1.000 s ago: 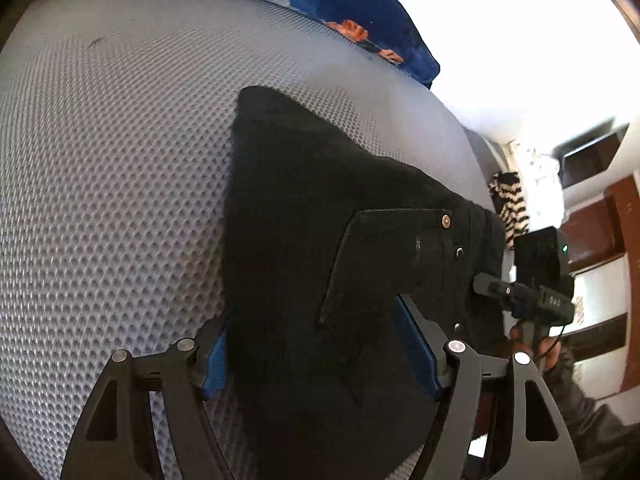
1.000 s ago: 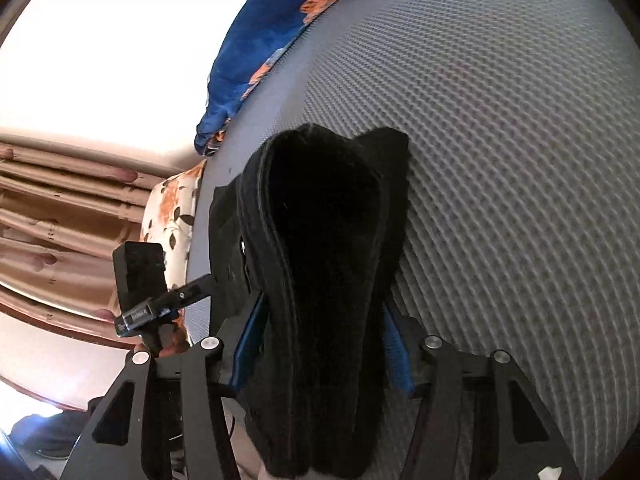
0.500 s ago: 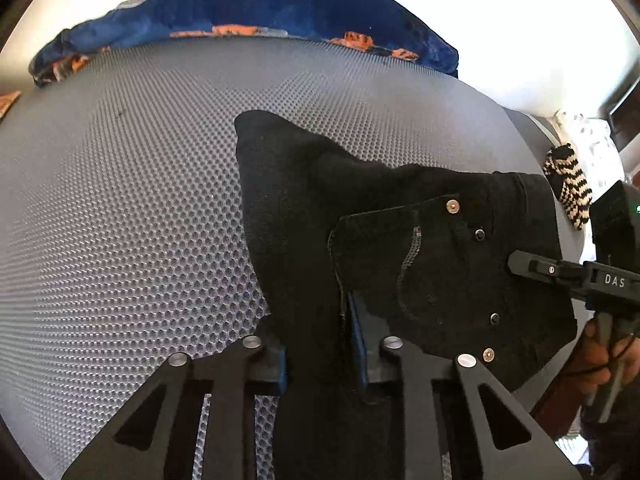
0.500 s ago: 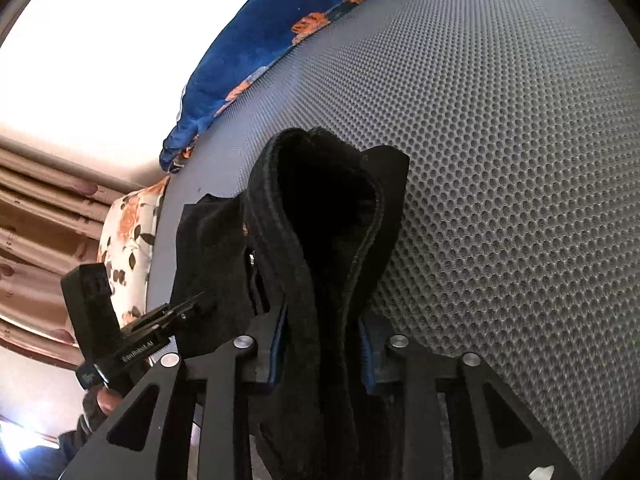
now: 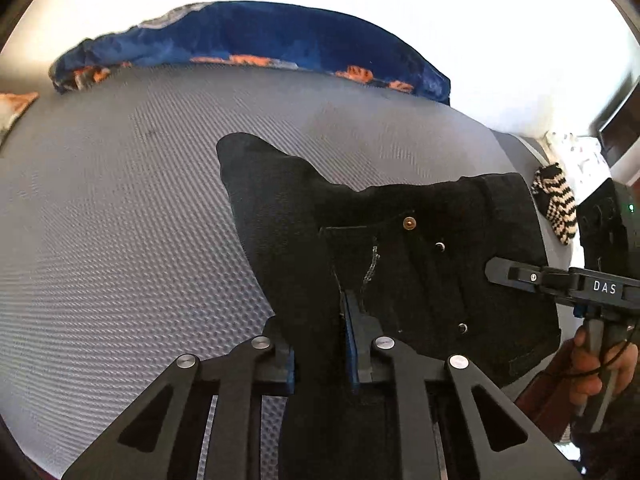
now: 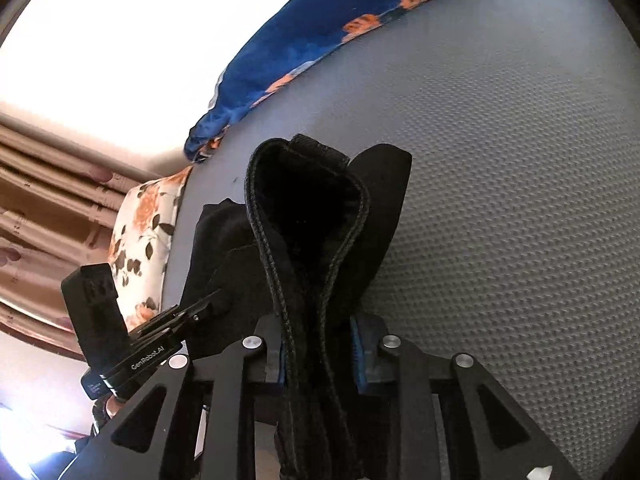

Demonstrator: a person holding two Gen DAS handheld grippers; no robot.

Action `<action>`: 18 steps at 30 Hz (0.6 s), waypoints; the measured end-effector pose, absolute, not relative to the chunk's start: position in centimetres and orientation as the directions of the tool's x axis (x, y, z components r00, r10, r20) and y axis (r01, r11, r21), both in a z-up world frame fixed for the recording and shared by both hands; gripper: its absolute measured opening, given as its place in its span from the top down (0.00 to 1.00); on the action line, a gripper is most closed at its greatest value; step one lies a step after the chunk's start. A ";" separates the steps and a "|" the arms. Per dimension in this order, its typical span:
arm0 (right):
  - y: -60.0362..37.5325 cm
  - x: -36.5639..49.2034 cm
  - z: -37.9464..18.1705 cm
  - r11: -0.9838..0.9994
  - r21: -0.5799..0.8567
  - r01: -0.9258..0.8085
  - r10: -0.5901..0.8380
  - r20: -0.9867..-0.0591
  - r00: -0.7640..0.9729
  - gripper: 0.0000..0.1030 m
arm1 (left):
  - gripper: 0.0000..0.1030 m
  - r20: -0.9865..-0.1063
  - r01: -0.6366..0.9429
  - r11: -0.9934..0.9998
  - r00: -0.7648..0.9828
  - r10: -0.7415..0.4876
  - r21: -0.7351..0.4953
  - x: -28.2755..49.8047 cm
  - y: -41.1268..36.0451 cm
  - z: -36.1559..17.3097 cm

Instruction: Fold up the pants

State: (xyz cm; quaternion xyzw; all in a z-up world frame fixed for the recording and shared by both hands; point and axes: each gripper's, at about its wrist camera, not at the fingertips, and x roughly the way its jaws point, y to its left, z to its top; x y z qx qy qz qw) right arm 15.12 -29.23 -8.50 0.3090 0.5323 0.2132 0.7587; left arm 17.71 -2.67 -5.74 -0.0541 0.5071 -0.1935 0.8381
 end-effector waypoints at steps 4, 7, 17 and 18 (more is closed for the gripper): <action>-28.1 16.4 -8.4 0.704 0.710 -0.015 0.673 -0.661 0.331 0.78 | 0.82 -0.827 0.256 0.930 0.437 -0.355 -0.265 18.6 -1.6 -4.7; -27.2 18.0 -8.1 0.695 0.718 -0.037 0.687 -0.649 0.327 0.78 | 0.82 -0.821 0.244 0.935 0.456 -0.344 -0.257 20.2 -0.9 -4.0; -25.8 25.8 -6.9 0.687 0.723 -0.078 0.702 -0.631 0.330 0.78 | 0.82 -0.800 0.234 0.941 0.500 -0.332 -0.244 27.8 1.0 -2.7; -25.7 26.6 -6.8 0.686 0.723 -0.079 0.702 -0.630 0.332 0.78 | 0.82 -0.799 0.235 0.941 0.501 -0.332 -0.244 28.5 1.2 -2.7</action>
